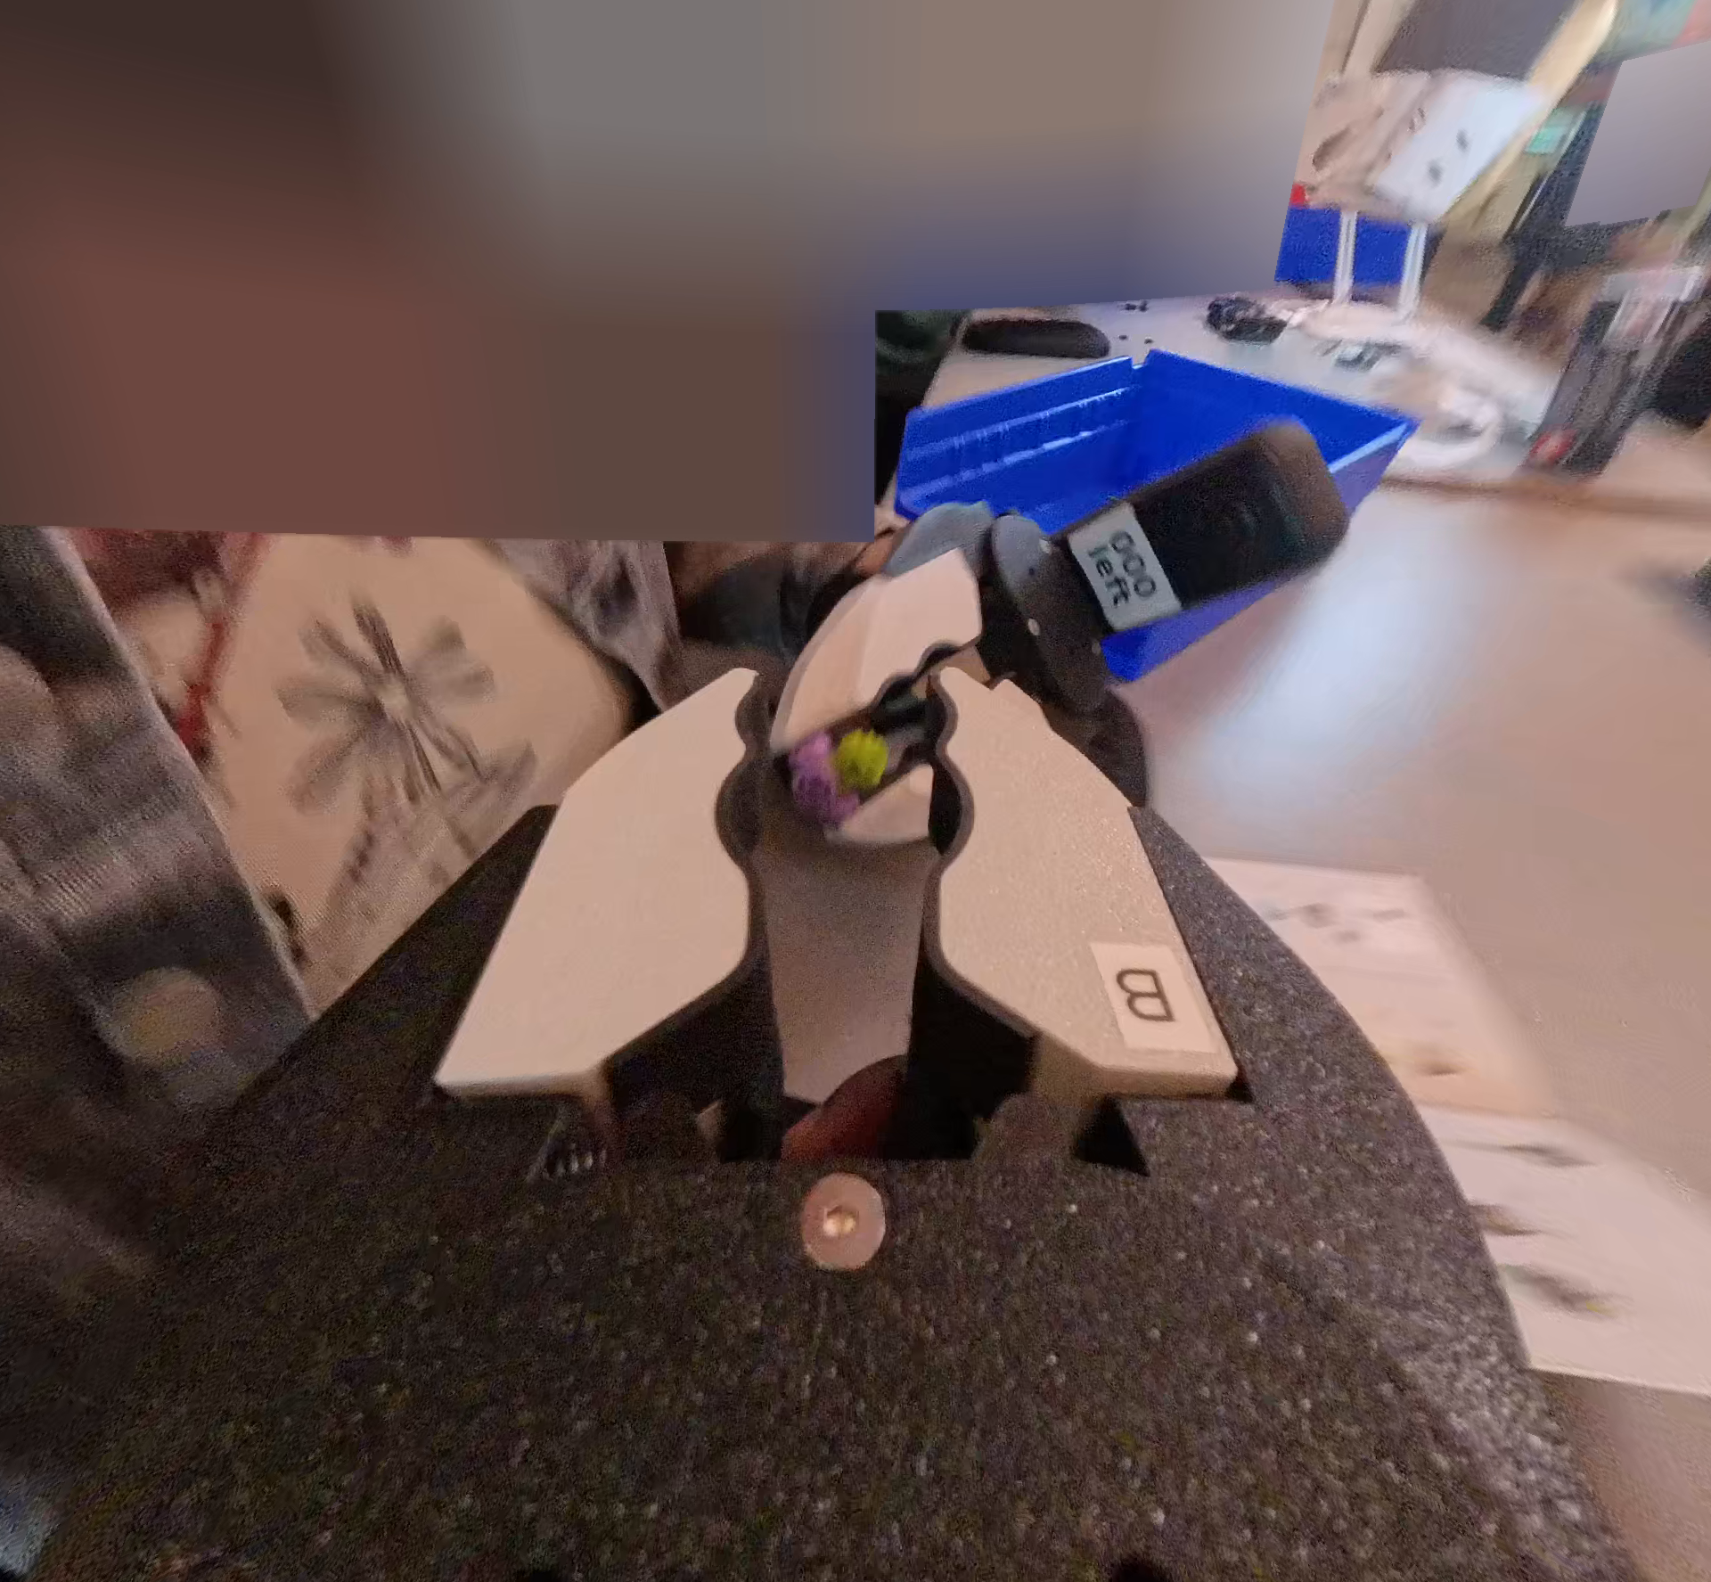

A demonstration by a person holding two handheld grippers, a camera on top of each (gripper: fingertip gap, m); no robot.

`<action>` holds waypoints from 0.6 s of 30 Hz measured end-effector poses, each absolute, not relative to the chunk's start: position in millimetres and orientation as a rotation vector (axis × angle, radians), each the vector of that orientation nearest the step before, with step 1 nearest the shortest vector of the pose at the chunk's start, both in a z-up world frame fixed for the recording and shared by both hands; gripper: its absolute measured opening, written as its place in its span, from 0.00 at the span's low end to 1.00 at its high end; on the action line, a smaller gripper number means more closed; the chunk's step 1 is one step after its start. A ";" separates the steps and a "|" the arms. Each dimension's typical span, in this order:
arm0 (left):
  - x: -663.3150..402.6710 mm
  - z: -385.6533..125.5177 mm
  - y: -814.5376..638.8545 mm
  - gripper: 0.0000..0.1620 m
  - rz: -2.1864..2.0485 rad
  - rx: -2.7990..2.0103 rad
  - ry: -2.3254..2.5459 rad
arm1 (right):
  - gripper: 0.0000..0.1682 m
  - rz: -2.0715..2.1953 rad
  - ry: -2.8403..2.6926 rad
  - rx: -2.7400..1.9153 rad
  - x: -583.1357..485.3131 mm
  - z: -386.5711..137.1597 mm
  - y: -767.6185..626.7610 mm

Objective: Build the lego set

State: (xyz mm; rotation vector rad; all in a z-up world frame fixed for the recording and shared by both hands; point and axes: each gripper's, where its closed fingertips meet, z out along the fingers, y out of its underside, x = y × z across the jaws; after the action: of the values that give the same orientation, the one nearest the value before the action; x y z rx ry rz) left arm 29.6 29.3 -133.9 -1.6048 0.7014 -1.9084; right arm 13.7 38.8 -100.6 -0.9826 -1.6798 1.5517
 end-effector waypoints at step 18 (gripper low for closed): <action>20.5 -157.6 66.8 0.10 -0.809 -1.785 0.926 | 0.05 1.568 -1.419 -1.152 4.2 -134.5 65.1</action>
State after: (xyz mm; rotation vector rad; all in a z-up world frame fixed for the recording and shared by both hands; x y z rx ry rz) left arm 20.5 66.8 -157.6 -1.7850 0.9258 -0.8087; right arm 4.2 65.1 -134.5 -1.1517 -1.4191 1.5679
